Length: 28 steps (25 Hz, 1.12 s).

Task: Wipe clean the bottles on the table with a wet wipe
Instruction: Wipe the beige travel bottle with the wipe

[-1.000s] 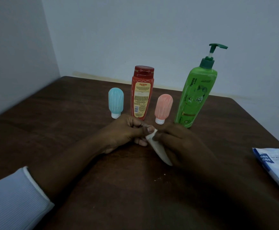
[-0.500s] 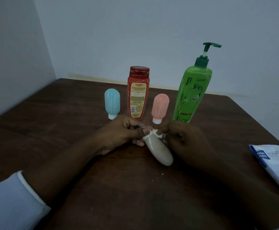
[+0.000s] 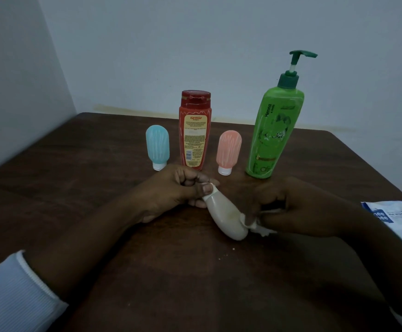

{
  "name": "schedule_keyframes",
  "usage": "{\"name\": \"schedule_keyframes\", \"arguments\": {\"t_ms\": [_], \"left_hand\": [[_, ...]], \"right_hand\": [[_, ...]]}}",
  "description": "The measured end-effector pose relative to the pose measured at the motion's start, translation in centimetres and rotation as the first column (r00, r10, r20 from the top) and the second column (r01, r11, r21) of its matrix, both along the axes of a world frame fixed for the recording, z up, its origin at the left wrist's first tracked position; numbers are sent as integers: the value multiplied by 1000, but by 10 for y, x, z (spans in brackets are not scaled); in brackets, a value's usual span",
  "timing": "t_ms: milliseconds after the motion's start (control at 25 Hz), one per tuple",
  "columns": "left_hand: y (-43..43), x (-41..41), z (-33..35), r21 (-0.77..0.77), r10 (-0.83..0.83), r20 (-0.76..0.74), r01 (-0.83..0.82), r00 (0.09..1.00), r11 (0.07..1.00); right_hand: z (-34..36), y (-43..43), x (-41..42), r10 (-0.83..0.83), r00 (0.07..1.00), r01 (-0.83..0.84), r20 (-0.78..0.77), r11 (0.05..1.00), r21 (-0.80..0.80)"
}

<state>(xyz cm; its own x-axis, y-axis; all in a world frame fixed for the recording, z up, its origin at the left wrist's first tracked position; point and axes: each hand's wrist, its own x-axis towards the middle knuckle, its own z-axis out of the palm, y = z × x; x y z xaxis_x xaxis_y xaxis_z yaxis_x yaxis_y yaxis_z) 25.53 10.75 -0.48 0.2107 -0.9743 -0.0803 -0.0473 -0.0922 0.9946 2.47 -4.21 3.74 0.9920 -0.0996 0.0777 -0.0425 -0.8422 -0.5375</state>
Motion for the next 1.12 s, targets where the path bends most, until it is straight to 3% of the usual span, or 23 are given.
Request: {"name": "schedule_keyframes", "arguments": {"t_ms": [120, 200, 360, 600, 680, 760, 840, 1000, 1120], "left_hand": [[0, 0, 0, -8, -6, -14, 6, 1000, 1000], [1, -1, 0, -18, -14, -25, 13, 1000, 1000], [1, 1, -2, -9, -1, -27, 1, 1000, 1000], [1, 2, 0, 28, 6, -26, -5, 1000, 1000], [1, 0, 1, 24, 19, -45, -18, 999, 1000], [1, -2, 3, 22, 18, -65, -16, 998, 1000], [1, -2, 3, 21, 23, -80, -22, 997, 1000], [-1, -3, 1, 22, 49, -72, -47, 996, 999], [-1, -4, 2, 32, 54, -75, -52, 996, 998]], "right_hand": [[-13, 4, 10, -142, 938, 143, 317, 990, 21], [-26, 10, 20, -162, 915, 186, 371, 982, -29], [-20, 9, 18, -94, 966, 108, 240, 993, -48], [7, 2, -4, 117, 983, -112, -141, 993, 43], [7, 2, -5, 101, 993, -96, -68, 992, 76], [3, 4, -1, -10, 984, -3, 176, 998, 69], [-2, 9, 4, -29, 953, 33, 302, 999, -8], [-4, 14, 7, 116, 990, -103, 81, 983, -149], [7, 11, -1, 174, 980, -184, -98, 978, -102]]}}
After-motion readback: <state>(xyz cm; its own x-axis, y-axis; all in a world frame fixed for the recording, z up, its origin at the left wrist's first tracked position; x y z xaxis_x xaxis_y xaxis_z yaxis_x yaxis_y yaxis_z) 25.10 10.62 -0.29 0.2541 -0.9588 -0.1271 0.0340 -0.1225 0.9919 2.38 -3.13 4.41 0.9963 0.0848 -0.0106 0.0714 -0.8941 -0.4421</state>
